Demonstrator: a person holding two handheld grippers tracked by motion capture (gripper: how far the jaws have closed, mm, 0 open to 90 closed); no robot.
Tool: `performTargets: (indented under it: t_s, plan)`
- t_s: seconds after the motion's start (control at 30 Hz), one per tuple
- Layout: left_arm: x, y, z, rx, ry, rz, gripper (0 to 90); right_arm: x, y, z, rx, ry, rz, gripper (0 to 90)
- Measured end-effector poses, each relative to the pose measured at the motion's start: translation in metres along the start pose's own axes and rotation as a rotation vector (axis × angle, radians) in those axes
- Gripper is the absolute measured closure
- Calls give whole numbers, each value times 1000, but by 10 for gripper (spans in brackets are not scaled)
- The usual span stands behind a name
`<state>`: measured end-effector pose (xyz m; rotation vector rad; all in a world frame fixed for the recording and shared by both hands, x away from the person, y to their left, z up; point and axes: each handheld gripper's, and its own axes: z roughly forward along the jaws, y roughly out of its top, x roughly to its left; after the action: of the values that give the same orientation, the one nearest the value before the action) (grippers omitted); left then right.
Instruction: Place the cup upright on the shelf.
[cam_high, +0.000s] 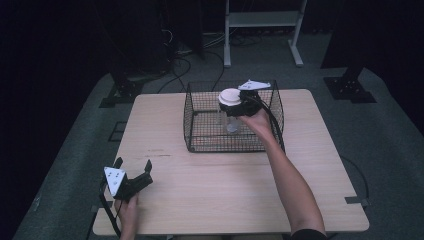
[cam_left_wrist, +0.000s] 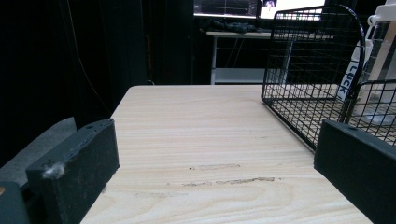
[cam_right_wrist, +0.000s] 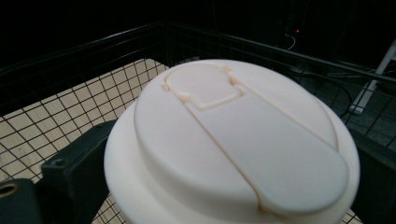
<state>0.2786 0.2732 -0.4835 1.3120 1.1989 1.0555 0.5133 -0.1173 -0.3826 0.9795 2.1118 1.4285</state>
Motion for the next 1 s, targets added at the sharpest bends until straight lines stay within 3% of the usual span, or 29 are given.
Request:
performTargets:
  t_s: [0.53, 1.0]
  plan:
    - [0, 0, 0, 0, -1, 5, 0, -1, 10, -12, -61, -17, 7, 11]
    - [-1, 0, 0, 2, -1, 9, 0, -3, 24, -35, -115, -20, 18, 11]
